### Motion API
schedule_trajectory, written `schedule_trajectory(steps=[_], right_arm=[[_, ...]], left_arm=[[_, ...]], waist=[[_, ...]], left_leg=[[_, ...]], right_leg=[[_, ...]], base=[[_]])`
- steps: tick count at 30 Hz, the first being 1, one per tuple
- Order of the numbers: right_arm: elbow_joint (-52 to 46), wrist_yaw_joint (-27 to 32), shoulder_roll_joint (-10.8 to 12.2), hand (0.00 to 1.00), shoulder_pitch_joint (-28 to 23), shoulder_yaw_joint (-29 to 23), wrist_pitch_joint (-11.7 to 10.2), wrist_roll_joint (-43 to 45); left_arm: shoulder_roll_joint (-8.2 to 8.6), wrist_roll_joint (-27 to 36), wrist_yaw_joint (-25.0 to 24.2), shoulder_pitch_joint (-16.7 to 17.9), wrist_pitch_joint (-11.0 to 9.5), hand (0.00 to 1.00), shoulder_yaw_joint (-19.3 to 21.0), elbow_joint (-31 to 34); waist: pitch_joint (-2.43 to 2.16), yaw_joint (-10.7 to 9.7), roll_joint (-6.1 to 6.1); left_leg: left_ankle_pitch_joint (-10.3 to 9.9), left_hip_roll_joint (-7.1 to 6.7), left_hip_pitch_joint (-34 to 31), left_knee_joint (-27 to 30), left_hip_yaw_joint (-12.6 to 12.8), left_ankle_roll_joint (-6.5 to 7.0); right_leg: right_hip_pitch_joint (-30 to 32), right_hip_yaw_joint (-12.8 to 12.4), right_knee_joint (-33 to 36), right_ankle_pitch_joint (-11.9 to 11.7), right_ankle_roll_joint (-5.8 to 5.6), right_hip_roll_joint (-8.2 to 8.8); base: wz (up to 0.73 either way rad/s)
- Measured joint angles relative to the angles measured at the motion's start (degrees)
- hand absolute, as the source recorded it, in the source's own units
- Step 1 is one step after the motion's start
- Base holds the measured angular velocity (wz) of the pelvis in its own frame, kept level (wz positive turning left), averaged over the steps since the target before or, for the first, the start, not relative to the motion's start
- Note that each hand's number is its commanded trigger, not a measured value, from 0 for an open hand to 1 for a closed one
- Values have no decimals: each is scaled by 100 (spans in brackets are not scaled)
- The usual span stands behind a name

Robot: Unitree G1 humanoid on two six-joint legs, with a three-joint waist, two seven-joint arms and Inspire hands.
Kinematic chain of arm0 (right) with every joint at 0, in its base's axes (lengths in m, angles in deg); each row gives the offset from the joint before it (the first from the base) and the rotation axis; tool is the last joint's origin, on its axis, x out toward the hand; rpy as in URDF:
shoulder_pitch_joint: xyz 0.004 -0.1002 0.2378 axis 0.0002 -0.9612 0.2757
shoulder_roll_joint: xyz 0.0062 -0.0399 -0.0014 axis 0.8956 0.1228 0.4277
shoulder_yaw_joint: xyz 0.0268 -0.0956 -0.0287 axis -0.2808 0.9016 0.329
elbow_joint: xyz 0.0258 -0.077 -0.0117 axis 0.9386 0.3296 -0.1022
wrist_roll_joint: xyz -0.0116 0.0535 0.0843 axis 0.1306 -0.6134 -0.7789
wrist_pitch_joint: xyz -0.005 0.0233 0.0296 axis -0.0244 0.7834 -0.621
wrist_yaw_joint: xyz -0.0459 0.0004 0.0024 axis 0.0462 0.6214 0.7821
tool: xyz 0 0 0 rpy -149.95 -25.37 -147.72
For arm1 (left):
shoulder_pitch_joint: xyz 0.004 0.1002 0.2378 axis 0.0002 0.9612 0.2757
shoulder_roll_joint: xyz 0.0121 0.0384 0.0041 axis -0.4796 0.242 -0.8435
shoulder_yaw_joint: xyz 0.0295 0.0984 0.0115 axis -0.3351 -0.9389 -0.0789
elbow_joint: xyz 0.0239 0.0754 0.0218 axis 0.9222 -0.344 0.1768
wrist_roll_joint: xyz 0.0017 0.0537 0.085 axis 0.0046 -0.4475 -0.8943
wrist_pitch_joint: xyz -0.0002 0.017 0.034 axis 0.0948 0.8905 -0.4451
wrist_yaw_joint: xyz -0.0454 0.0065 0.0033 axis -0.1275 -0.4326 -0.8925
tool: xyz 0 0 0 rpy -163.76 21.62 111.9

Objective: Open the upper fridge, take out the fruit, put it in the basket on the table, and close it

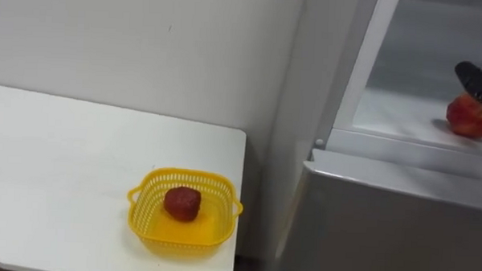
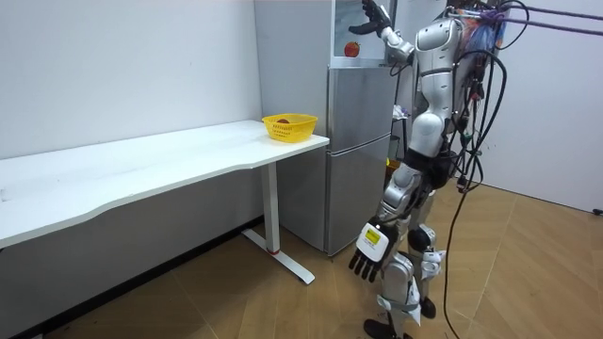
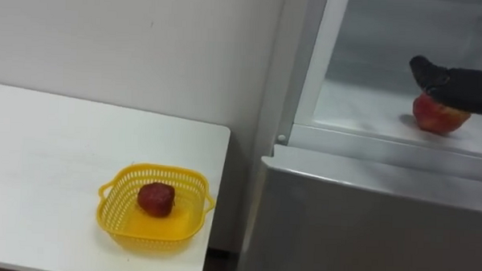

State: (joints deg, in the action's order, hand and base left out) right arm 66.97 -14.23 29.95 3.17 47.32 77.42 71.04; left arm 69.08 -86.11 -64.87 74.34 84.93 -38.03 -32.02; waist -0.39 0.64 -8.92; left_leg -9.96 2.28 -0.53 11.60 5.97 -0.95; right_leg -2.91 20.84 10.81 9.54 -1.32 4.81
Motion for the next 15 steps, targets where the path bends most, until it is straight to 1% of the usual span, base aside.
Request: schedule_trajectory(steps=[2, 6, 9, 10, 13, 15], right_arm=[[92, -57, -4, 0, 103, 34, 28, 0], [130, -145, -28, 0, 126, 91, 103, 3], [342, -227, -88, 0, 211, 158, 152, -46], [532, -246, -89, 0, 336, 163, 240, -67], [915, -294, -117, 0, 528, 163, 389, -66], [1051, -358, -133, 0, 529, 164, 394, -60]], left_arm=[[-1, -7, -48, 37, 19, 0, 2, 73], [-5, -44, -110, 67, 92, 0, 4, 168], [-2, -217, -130, 113, 191, 0, 3, 281], [-3, -257, -154, 134, 228, 0, 5, 344], [-2, -474, -230, 165, 298, 0, 47, 474], [3, -493, -249, 175, 348, 0, 127, 524]], waist=[[4, -2, 6], [20, 10, 36], [19, -6, 43], [18, -5, 42], [12, 39, 36], [5, 86, 27]], left_leg=[[-2, -3, -3, 6, -14, 3], [-1, 0, -23, 12, -50, 2], [0, -2, -45, 13, -79, 1], [0, -2, -48, 14, -78, 1], [0, -3, -49, 15, -62, 1], [1, -3, -40, 15, -63, 0]], right_leg=[[-2, 5, 0, 0, 0, 4], [1, 30, 1, 0, 0, -2], [6, 58, 0, 0, 0, -3], [8, 60, -1, 0, 0, -3], [10, 65, -1, 0, 0, -4], [6, 64, -1, 0, 0, -5]], base=[[0], [1], [4], [0], [0], [0]])
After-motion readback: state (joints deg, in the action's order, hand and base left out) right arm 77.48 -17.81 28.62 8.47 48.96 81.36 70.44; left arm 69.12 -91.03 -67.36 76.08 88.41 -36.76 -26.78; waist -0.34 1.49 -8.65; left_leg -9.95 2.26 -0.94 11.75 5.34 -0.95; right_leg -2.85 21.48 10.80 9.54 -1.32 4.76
